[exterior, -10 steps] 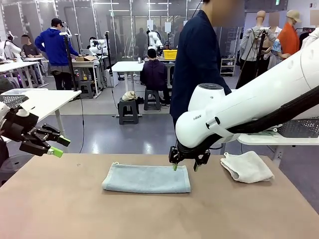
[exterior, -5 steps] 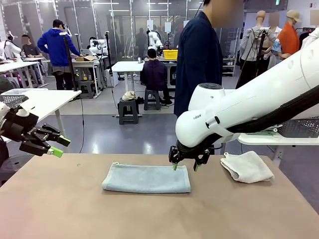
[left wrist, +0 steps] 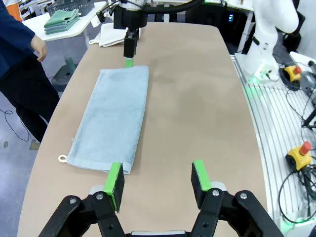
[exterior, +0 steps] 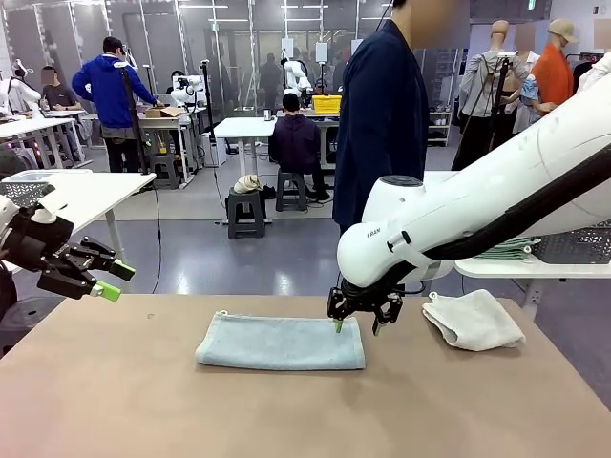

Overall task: Fold the towels and place them in the basket.
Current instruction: When a person lays out a Towel with hook on the table, fold it in half twice.

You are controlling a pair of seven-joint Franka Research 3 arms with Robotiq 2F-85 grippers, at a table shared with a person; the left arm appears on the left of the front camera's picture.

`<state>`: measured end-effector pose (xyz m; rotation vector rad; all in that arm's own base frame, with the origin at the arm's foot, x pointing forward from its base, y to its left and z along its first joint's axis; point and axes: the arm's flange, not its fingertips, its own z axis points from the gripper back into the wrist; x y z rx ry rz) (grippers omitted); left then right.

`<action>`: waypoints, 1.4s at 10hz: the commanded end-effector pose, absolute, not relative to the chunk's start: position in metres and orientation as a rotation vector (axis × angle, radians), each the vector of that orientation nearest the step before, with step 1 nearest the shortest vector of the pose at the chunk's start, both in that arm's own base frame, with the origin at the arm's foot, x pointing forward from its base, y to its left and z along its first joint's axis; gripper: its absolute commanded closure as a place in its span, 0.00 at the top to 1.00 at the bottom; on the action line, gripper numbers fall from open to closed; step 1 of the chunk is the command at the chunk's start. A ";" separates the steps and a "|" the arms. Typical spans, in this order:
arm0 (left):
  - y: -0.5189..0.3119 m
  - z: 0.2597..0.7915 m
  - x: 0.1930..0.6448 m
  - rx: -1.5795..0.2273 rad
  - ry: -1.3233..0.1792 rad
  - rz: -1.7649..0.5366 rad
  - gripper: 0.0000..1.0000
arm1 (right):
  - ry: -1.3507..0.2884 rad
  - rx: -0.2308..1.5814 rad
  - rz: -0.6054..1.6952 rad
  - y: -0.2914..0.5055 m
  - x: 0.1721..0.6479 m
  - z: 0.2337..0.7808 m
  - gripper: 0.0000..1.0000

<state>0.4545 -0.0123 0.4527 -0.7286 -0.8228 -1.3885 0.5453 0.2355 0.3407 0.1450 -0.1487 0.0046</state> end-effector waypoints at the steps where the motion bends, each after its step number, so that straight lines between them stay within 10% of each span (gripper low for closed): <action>1: -0.011 0.454 0.455 -0.731 -0.824 -1.399 0.70 | -0.144 0.135 -0.027 0.245 0.556 0.336 0.85; 13: -0.011 0.454 0.455 -0.731 -0.824 -1.399 0.70 | -0.151 0.089 -0.141 0.254 0.580 0.295 0.85; 14: -0.011 0.454 0.455 -0.731 -0.824 -1.399 0.70 | -0.148 0.090 -0.143 0.254 0.580 0.293 0.68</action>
